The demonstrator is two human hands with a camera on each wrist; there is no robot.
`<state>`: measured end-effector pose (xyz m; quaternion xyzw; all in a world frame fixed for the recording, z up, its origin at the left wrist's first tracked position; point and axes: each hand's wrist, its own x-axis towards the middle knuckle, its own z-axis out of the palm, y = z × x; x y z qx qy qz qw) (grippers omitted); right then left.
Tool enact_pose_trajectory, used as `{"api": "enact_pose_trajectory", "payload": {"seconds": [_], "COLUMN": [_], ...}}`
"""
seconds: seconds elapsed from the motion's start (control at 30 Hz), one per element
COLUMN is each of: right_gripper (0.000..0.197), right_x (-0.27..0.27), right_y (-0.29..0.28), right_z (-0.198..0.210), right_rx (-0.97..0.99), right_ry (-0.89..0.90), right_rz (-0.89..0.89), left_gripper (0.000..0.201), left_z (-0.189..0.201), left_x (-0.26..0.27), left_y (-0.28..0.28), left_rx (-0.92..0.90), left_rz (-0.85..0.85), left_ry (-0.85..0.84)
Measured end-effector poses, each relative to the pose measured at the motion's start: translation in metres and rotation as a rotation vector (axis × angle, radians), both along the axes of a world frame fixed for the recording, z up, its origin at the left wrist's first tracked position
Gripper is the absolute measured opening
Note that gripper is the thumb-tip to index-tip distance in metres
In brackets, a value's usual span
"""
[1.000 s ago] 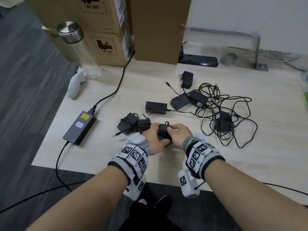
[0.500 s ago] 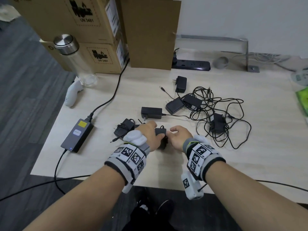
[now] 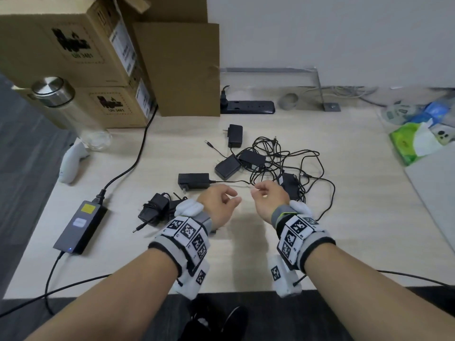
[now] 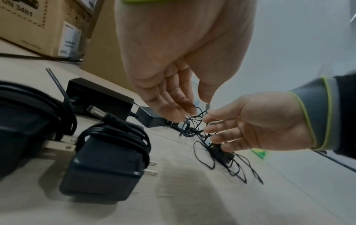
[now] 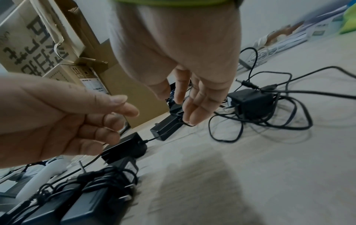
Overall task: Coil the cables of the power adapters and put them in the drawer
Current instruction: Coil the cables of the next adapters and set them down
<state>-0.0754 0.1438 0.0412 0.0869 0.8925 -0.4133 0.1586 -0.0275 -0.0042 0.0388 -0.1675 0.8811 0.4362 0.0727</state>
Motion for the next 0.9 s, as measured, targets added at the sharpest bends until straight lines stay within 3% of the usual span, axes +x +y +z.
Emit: {"api": "enact_pose_trajectory", "payload": {"seconds": [0.13, 0.3, 0.63, 0.77, 0.9], "right_gripper": [0.019, 0.019, 0.018, 0.018, 0.017], "right_x": [-0.004, -0.003, -0.005, -0.006, -0.010], "right_y": [0.008, 0.006, -0.004, -0.007, -0.011], "right_z": [0.001, -0.006, -0.018, -0.020, -0.020], "right_rx": [-0.001, 0.006, 0.013, 0.012, 0.026], "right_ry": [0.036, 0.032, -0.019, -0.017, -0.016], "right_rz": [0.002, 0.037, 0.036, 0.039, 0.046], "left_gripper": [0.032, 0.053, 0.067, 0.063, 0.041], "left_z": [-0.007, 0.001, -0.005, -0.007, -0.003], "left_x": [-0.010, -0.022, -0.049, -0.055, -0.060], "left_y": [-0.012, -0.043, -0.072, -0.076, -0.080], "left_rx": [-0.260, -0.541, -0.576, -0.589, -0.645], "left_rz": [0.037, -0.026, -0.155, -0.204, -0.262], "left_ry": [0.125, -0.055, -0.414, -0.468, -0.450]}}
